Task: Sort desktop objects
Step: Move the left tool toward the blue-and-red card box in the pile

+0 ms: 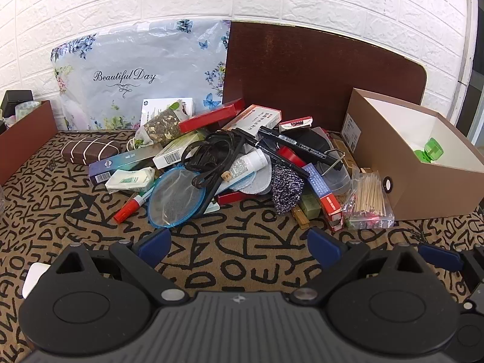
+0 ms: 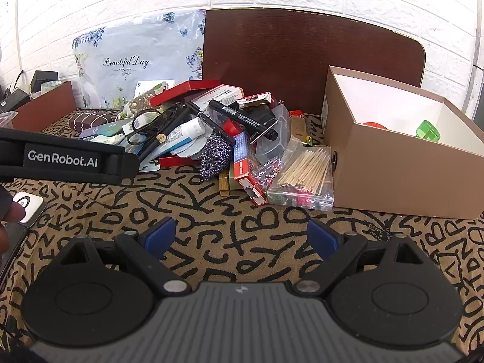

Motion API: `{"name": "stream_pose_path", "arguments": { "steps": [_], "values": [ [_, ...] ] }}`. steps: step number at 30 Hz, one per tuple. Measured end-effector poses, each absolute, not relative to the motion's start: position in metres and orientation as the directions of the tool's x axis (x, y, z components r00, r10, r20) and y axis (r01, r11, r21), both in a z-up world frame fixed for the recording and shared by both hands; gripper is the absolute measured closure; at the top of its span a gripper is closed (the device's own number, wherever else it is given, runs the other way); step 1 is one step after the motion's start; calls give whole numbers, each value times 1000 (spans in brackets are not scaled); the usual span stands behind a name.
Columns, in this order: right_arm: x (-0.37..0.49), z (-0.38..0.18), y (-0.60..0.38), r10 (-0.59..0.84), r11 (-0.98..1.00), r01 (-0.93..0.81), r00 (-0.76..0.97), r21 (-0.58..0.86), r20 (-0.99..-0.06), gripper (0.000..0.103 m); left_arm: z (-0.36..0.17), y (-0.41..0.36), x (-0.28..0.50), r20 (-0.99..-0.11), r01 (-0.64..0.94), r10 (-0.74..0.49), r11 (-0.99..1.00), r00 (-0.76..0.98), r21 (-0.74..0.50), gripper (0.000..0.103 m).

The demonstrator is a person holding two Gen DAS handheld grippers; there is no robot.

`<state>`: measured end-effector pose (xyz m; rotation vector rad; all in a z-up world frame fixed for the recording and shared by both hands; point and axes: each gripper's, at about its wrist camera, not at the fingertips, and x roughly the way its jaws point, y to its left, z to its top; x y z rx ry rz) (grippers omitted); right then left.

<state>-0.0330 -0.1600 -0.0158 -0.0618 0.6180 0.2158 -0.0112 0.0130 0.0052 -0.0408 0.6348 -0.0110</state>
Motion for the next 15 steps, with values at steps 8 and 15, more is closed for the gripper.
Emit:
{"name": "stream_pose_path", "arguments": {
  "steps": [8,15],
  "values": [
    [-30,-19,-159,194,973,-229,785,16,-589,12,2,16,-7,-597,1,-31,999,802,-51,4],
    [-24,-22,-159,221,967,-252,778,31,-588,12,1,15,2,-604,23,-58,998,795,-65,4]
  ]
}}
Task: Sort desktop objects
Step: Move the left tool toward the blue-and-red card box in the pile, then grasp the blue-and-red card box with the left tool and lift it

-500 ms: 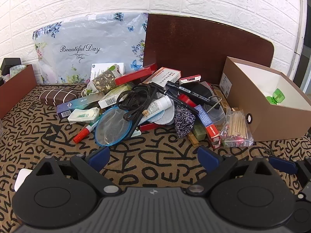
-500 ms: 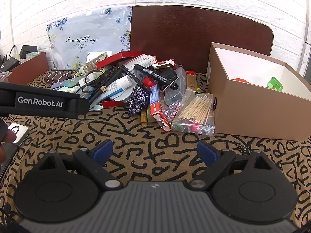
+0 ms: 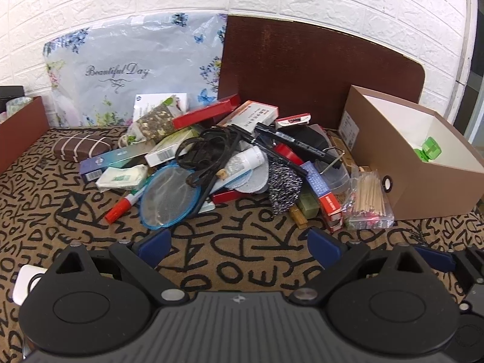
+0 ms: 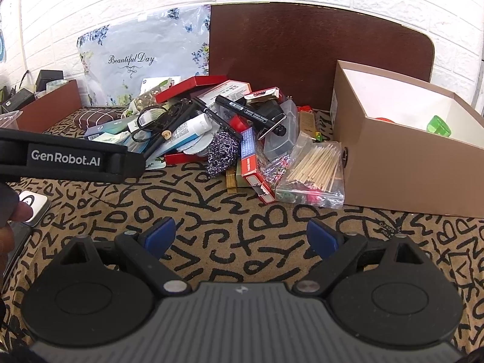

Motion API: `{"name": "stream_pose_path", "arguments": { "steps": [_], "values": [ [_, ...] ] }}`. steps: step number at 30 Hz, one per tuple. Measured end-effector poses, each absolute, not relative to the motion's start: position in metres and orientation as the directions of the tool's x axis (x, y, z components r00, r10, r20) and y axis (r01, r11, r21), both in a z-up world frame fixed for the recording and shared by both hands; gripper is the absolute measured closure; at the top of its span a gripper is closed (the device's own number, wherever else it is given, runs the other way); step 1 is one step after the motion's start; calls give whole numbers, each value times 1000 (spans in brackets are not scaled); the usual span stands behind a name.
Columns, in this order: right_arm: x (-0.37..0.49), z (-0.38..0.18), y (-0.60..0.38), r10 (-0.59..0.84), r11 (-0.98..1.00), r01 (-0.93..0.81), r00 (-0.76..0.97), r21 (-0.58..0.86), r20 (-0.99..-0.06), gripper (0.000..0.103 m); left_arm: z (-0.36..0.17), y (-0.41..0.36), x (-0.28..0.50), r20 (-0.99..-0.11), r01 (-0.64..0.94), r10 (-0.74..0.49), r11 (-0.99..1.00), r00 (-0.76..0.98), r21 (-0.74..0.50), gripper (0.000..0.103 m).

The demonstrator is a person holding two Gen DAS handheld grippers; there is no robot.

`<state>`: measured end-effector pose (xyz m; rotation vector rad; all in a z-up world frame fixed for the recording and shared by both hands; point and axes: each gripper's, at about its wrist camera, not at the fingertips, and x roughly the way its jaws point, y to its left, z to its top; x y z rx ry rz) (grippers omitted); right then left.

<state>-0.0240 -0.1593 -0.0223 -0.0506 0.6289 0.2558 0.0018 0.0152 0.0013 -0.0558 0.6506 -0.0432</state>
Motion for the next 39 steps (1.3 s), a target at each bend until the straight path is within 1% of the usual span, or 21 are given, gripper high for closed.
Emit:
{"name": "stream_pose_path", "arguments": {
  "steps": [11,15,16,17,19,20,21,22,23,25,28,33,39],
  "values": [
    [-3,-21,-154,221,953,-297,821,-64,-527,13,11,3,22,-592,110,-156,987,791,-113,4],
    [9,-23,-148,231,938,-329,827,-109,-512,15,11,-6,36,-593,157,-206,979,778,-134,7],
    [12,-24,-147,235,934,-337,828,-117,-508,18,10,-9,40,-596,167,-213,977,774,-132,8],
    [16,-26,-144,238,929,-346,829,-130,-506,26,9,-12,44,-598,176,-218,976,771,-130,9],
    [23,-29,-140,245,918,-366,828,-155,-505,29,5,-18,53,-608,186,-224,974,762,-126,20],
    [26,-32,-138,248,912,-374,828,-166,-504,30,3,-20,59,-614,191,-232,973,754,-133,24],
    [28,-33,-137,248,909,-378,828,-175,-503,32,1,-21,63,-621,196,-243,970,745,-144,31],
    [32,-35,-136,248,906,-382,828,-181,-504,37,-2,-21,68,-627,201,-258,966,735,-161,38],
    [35,-37,-135,248,905,-385,826,-183,-506,43,-4,-22,73,-635,201,-269,963,724,-179,43],
    [43,-41,-135,252,906,-388,818,-172,-517,49,-11,-24,84,-655,195,-289,957,698,-215,56],
    [53,-46,-137,256,907,-389,812,-158,-525,60,-18,-27,96,-673,190,-315,948,669,-256,64],
    [62,-54,-137,252,907,-386,816,-166,-520,68,-23,-33,110,-678,187,-337,939,653,-288,65],
    [70,-64,-136,230,908,-376,815,-183,-531,69,-32,-37,129,-694,157,-354,930,627,-333,65]
  ]
}}
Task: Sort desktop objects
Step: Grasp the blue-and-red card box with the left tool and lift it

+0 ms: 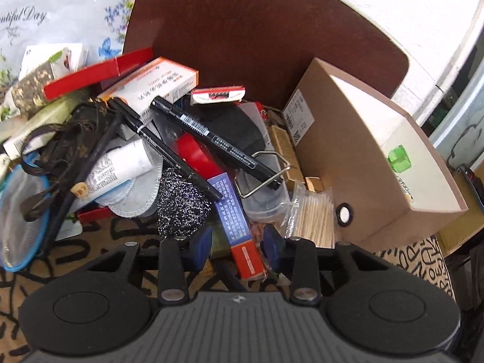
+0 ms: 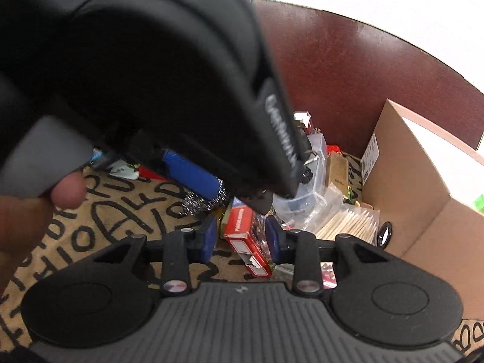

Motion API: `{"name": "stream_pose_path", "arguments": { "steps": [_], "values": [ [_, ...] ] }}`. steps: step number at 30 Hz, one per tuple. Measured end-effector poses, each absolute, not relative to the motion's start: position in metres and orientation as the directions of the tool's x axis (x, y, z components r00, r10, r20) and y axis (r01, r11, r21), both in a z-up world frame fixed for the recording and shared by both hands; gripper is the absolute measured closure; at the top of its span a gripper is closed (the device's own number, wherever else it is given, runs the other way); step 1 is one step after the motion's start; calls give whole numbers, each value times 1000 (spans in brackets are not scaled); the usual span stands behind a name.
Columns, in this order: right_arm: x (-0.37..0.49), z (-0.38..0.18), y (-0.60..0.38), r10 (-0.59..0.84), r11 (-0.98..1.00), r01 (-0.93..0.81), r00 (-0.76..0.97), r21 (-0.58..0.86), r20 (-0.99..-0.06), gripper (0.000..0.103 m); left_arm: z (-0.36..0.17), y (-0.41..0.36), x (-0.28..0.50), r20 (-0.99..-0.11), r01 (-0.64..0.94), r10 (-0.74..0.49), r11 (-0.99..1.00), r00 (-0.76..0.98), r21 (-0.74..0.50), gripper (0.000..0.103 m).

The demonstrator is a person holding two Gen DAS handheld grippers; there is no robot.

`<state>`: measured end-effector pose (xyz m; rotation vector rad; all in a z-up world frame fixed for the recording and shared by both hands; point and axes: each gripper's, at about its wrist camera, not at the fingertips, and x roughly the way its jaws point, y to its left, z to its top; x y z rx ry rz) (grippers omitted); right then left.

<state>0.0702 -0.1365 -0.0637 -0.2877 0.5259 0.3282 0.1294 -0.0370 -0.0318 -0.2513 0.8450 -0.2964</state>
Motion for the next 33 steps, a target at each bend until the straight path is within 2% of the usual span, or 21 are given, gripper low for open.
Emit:
{"name": "stream_pose_path", "arguments": {
  "steps": [5,7,21,28,29,33],
  "values": [
    [75,-71,-134,201,907,-361,823,-216,-531,69,-43,-40,145,-715,129,-354,928,603,-351,66],
    [75,-74,-132,197,904,-363,824,-227,-532,69,-45,-40,146,-716,143,-370,923,592,-358,79],
    [19,-49,-125,251,875,-425,807,-231,-534,71,-22,-25,91,-716,155,-361,928,598,-338,77],
    [-28,-54,-126,338,853,-506,724,-129,-601,73,-37,-10,51,-748,148,-366,927,555,-344,78],
    [-33,-57,-124,349,848,-518,707,-115,-615,72,-40,-7,46,-747,141,-360,929,558,-343,78],
    [-50,-62,-121,352,833,-538,694,-127,-628,69,-43,5,31,-751,98,-300,948,588,-302,55]
  ]
}}
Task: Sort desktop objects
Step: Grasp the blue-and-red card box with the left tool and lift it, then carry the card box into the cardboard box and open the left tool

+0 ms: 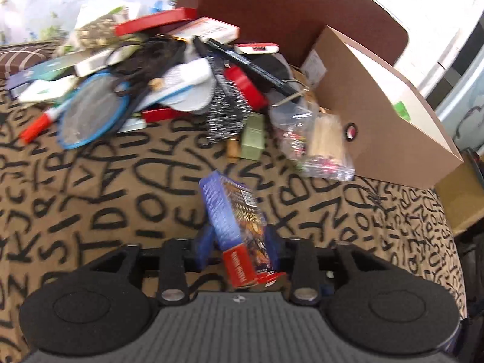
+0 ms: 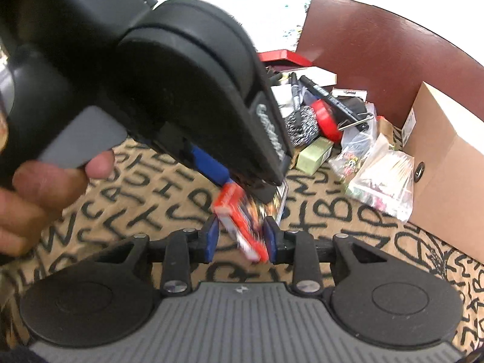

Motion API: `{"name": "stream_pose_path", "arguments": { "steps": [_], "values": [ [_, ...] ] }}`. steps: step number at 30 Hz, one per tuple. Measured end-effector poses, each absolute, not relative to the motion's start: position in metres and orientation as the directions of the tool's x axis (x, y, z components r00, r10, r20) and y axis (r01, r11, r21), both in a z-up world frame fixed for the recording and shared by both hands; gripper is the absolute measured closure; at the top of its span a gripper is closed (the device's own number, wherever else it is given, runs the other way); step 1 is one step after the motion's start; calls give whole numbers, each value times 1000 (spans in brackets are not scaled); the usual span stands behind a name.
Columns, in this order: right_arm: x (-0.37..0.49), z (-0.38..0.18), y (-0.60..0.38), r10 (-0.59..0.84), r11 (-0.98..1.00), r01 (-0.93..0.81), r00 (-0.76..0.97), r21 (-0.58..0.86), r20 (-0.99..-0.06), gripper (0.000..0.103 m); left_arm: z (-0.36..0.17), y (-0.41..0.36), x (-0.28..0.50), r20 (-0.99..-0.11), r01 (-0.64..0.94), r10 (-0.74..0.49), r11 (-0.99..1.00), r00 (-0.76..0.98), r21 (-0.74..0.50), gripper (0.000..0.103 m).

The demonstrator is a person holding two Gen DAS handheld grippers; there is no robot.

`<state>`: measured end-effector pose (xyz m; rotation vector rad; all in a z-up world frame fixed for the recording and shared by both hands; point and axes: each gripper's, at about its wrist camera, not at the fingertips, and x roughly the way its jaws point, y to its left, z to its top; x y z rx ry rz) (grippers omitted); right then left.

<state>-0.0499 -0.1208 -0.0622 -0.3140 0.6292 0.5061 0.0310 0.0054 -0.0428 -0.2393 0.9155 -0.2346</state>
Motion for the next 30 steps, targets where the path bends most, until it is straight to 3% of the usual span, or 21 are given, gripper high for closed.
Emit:
{"name": "stream_pose_path", "arguments": {
  "steps": [4,14,30],
  "values": [
    [-58,-60,-126,355,852,-515,699,-92,-621,52,-43,14,27,-740,82,-264,958,618,-273,48],
    [-24,-78,-135,383,842,-538,634,-28,-672,52,-59,8,31,-759,134,-284,958,585,-255,49],
    [-8,-87,-132,436,820,-573,615,8,-657,49,-63,3,38,-751,159,-296,955,590,-251,52]
  ]
}}
